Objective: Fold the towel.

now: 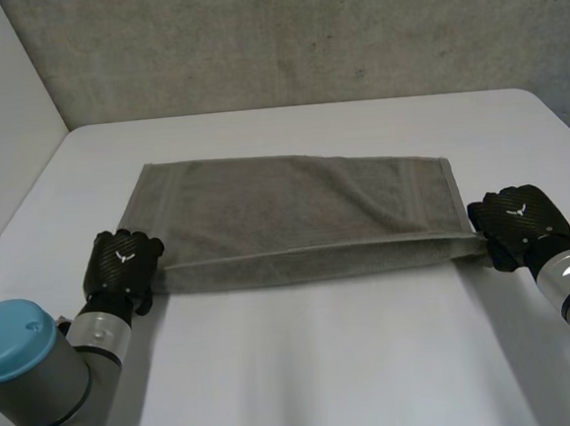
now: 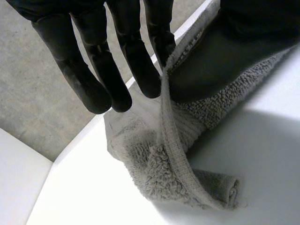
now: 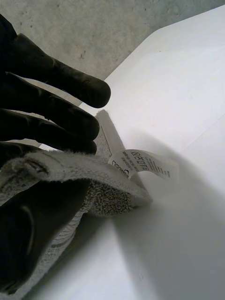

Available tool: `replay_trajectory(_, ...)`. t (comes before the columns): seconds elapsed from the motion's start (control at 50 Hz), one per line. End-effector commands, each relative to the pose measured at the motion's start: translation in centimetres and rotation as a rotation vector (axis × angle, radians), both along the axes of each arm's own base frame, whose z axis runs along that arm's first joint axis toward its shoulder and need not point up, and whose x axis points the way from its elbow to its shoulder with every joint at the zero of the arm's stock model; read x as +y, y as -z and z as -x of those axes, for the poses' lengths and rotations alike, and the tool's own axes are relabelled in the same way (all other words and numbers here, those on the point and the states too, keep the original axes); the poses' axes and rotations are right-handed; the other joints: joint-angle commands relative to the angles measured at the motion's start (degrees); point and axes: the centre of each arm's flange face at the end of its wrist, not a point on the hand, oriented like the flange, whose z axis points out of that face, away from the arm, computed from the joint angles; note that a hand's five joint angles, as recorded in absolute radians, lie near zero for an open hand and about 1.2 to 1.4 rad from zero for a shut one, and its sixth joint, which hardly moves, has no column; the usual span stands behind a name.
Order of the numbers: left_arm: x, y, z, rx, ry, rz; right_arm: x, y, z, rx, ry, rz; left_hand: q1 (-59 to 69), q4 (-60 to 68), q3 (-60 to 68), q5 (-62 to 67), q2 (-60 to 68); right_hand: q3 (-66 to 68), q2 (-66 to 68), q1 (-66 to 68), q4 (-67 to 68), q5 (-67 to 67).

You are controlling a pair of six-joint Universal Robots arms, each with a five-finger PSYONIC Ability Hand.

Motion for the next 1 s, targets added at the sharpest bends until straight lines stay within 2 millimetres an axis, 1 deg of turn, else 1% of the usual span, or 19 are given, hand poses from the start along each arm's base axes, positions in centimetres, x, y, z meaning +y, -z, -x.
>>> replay_trajectory(0.02,0.1,-0.9,-0.7,-0.005,-0.023,-0.019,0.0,0.0,0.0,0.0,0.004,0.0,-3.85,-7.25,-7.79,-15.05,-6.83,3.2,3.67,3.39,2.81,2.28)
replay_trajectory(0.1,0.4,-1.4,-0.9,-0.009,-0.033,-0.039,0.0,-0.3,0.1,0.0,0.003,0.009,-3.85,-7.25,-7.79,-15.05,-6.83,3.2,3.67,3.39,2.81,2.28)
replay_trajectory(0.26,1.8,-6.0,-2.0,0.016,-0.057,0.002,0.9,-3.1,0.2,0.041,-0.008,0.035,-3.85,-7.25,-7.79,-15.05,-6.83,3.2,3.67,3.39,2.81,2.28)
replay_trajectory(0.36,4.8,-9.8,-2.8,0.06,-0.064,0.018,3.2,-5.8,0.1,0.13,-0.062,-0.035,-3.85,-7.25,-7.79,-15.05,-6.83,3.2,3.67,3.39,2.81,2.28)
replay_trajectory(0.42,5.7,-10.6,-3.1,0.07,-0.065,0.013,4.4,-6.6,0.5,0.178,-0.089,-0.053,-3.85,-7.25,-7.79,-15.05,-6.83,3.2,3.67,3.39,2.81,2.28)
replay_trajectory(0.46,7.5,-11.7,-3.4,0.084,-0.064,0.006,4.8,-7.2,1.0,0.202,-0.093,-0.05,-3.85,-7.25,-7.79,-15.05,-6.83,3.2,3.67,3.39,2.81,2.28)
replay_trajectory(0.52,9.0,-12.2,-3.8,0.085,-0.062,0.005,5.3,-7.9,2.0,0.242,-0.084,-0.044,-3.85,-7.25,-7.79,-15.05,-6.83,3.2,3.67,3.39,2.81,2.28)
replay_trajectory(0.64,9.8,-12.2,-3.9,0.084,-0.061,0.005,5.1,-8.9,3.1,0.252,-0.099,-0.026,-3.85,-7.25,-7.79,-15.05,-6.83,3.2,3.67,3.39,2.81,2.28)
replay_trajectory(0.7,9.5,-12.1,-3.9,0.083,-0.057,0.004,4.9,-9.2,3.0,0.247,-0.116,-0.01,-3.85,-7.25,-7.79,-15.05,-6.83,3.2,3.67,3.39,2.81,2.28)
replay_trajectory(0.76,8.0,-11.1,-3.6,0.081,-0.04,-0.034,3.8,-9.1,2.8,0.244,-0.128,-0.015,-3.85,-7.25,-7.79,-15.05,-6.83,3.2,3.67,3.39,2.81,2.28)
replay_trajectory(0.78,6.8,-10.3,-3.4,0.078,-0.028,-0.057,2.9,-8.4,2.7,0.238,-0.144,-0.044,-3.85,-7.25,-7.79,-15.05,-6.83,3.2,3.67,3.39,2.81,2.28)
replay_trajectory(0.8,6.7,-10.3,-3.4,0.077,-0.028,-0.058,1.8,-7.9,2.4,0.239,-0.155,-0.058,-3.85,-7.25,-7.79,-15.05,-6.83,3.2,3.67,3.39,2.81,2.28)
replay_trajectory(0.84,4.3,-9.0,-2.7,0.074,-0.012,-0.076,0.8,-7.5,1.9,0.241,-0.168,-0.074,-3.85,-7.25,-7.79,-15.05,-6.83,3.2,3.67,3.39,2.81,2.28)
replay_trajectory(0.86,4.3,-9.0,-2.7,0.074,-0.012,-0.076,0.8,-7.5,1.9,0.242,-0.168,-0.074,-3.85,-7.25,-7.79,-15.05,-6.83,3.2,3.67,3.39,2.81,2.28)
replay_trajectory(0.9,1.8,-7.7,-2.1,0.068,-0.01,-0.103,-0.8,-6.4,0.5,0.26,-0.187,-0.103,-3.85,-7.25,-7.79,-15.05,-6.83,3.2,3.67,3.39,2.81,2.28)
replay_trajectory(0.92,1.8,-7.7,-2.1,0.068,-0.01,-0.103,-0.8,-6.4,0.5,0.261,-0.188,-0.104,-3.85,-7.25,-7.79,-15.05,-6.83,3.2,3.67,3.39,2.81,2.28)
replay_trajectory(0.96,-1.0,-6.1,-1.6,0.058,-0.015,-0.14,-2.6,-5.2,-1.4,0.287,-0.195,-0.114,-3.85,-7.25,-7.79,-15.05,-6.83,3.2,3.67,3.39,2.81,2.28)
replay_trajectory(0.98,-1.0,-6.1,-1.6,0.058,-0.015,-0.14,-2.6,-5.1,-1.4,0.287,-0.195,-0.114,-3.85,-7.25,-7.79,-15.05,-6.83,3.2,3.67,3.39,2.81,2.28)
replay_trajectory(1.0,-2.3,-5.4,-1.2,0.057,-0.013,-0.148,-3.7,-4.3,-2.2,0.3,-0.189,-0.121,-3.85,-7.25,-7.79,-15.05,-6.83,3.2,3.67,3.39,2.81,2.28)
